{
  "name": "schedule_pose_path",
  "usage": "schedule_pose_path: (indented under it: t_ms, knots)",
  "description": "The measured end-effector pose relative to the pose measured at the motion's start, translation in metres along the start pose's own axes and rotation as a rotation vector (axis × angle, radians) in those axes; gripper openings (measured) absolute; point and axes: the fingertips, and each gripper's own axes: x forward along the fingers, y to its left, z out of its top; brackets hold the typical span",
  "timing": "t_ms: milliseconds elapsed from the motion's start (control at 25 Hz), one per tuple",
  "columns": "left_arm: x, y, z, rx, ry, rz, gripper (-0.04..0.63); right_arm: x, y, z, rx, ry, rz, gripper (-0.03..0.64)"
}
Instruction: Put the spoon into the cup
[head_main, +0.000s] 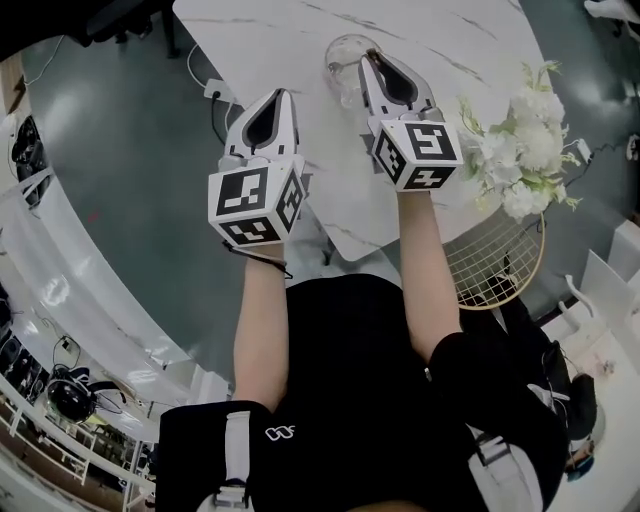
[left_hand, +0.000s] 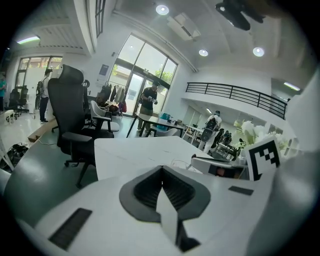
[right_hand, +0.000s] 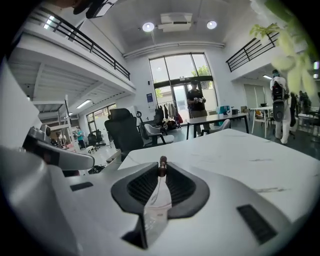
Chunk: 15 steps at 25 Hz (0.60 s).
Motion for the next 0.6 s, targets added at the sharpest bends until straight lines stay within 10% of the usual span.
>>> schedule_pose_path:
  t_ms: [600]
  knots:
    - [-0.021, 0.002, 0.000, 0.001, -0.036, 0.044, 0.015, -0.001, -0.018, -0.019, -0.063, 0.089, -0.063, 0.156]
